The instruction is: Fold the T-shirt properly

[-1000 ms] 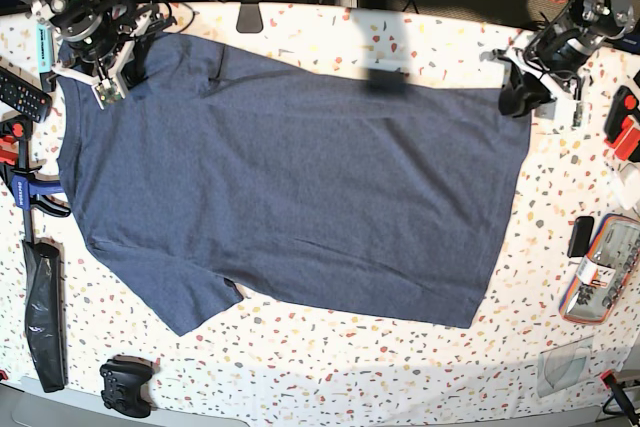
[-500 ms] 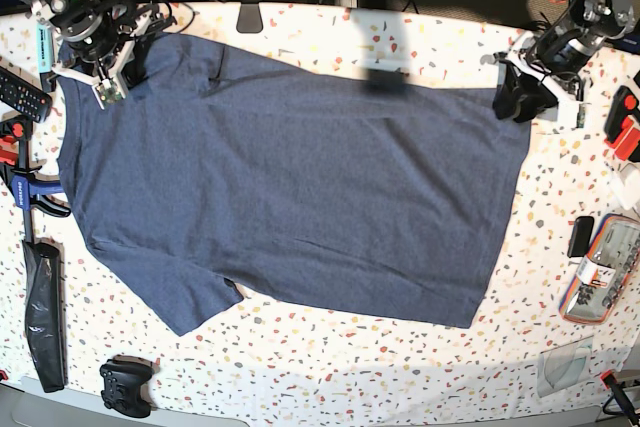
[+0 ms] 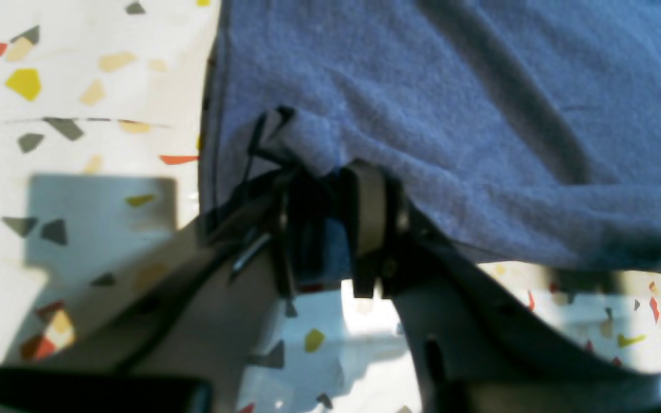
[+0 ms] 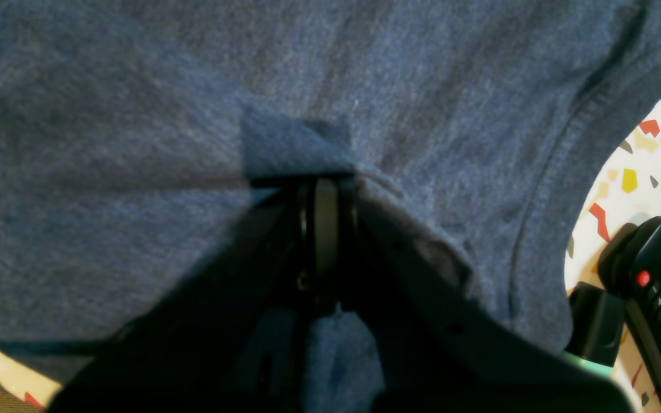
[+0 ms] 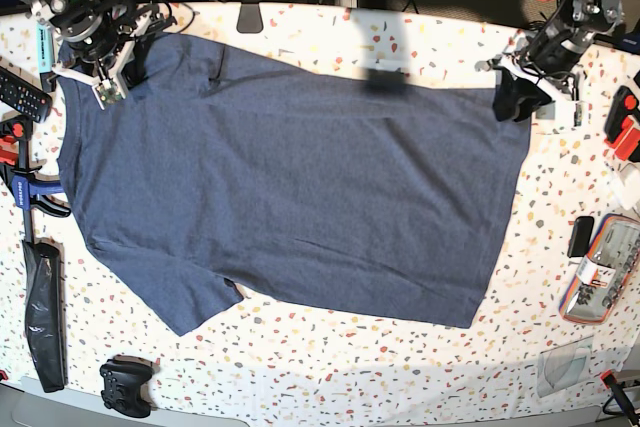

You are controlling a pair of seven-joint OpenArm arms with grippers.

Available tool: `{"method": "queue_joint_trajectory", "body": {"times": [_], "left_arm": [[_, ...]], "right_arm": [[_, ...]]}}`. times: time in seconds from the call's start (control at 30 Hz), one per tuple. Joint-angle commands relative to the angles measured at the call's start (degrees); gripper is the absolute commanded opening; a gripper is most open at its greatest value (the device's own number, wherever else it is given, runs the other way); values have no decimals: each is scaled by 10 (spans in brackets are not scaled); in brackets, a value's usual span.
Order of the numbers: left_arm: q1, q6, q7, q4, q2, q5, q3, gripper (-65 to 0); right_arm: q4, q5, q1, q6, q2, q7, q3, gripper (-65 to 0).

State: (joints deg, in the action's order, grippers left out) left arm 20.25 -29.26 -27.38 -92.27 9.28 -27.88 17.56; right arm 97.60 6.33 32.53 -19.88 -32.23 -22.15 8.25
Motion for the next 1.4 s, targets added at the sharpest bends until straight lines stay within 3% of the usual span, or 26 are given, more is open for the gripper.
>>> {"method": "queue_joint_trajectory", "body": {"times": [0.0,0.23,0.4,0.6,1.0,1.07,1.2,1.3,1.37], "left_arm": [[-5,-2,13,-10,2,-6,3,-533],[-7,17,12,-9,2,-6,3,-650],[-7,19,8,-9,3,-9,3,-650],[-7,17,10,-17,3,-54,3,-650],[-61,12,25,-35,3,-30,3,-650],[-65,-5,25,-35,6,-30,3,-650],[-66,-107,25,-35,49,-30,3,-643],[-66,-107,18,-36,98,-24,3,-521],[-66,-107,17,-40,129,26,3,-514]], "right_arm": [[4,0,3,-8,-6,-11,4,-650],[4,0,3,-8,-6,-14,4,-650],[4,0,3,-8,-6,-14,4,-650],[4,-2,3,-8,-6,-14,4,-650],[4,-2,3,-8,-6,-13,4,-650],[4,-2,3,-8,-6,-13,4,-650],[4,-2,3,-8,-6,-12,4,-650],[4,-1,3,-8,-6,-12,4,-650],[4,-1,3,-8,-6,-12,4,-650]]}}
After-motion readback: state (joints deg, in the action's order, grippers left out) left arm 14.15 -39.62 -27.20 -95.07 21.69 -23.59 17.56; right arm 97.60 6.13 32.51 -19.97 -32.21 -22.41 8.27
